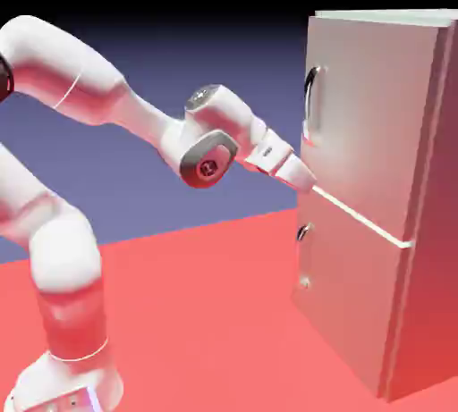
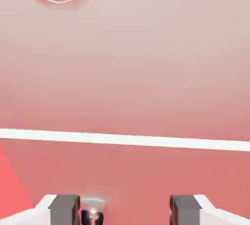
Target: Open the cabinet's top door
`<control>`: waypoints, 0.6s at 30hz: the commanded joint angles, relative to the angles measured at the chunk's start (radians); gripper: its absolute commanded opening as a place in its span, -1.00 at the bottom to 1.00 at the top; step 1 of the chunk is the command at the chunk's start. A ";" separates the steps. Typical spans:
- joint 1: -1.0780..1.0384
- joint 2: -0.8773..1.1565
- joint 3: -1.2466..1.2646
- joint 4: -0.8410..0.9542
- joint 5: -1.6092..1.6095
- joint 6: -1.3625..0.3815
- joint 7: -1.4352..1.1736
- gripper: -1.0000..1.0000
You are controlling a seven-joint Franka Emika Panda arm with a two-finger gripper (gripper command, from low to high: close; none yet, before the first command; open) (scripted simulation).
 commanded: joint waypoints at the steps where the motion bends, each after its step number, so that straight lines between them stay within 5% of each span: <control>1: -0.009 -0.005 0.010 0.004 0.044 -0.002 -0.036 0.00; 18: -0.157 -0.089 0.175 0.079 0.783 -0.027 -0.640 0.00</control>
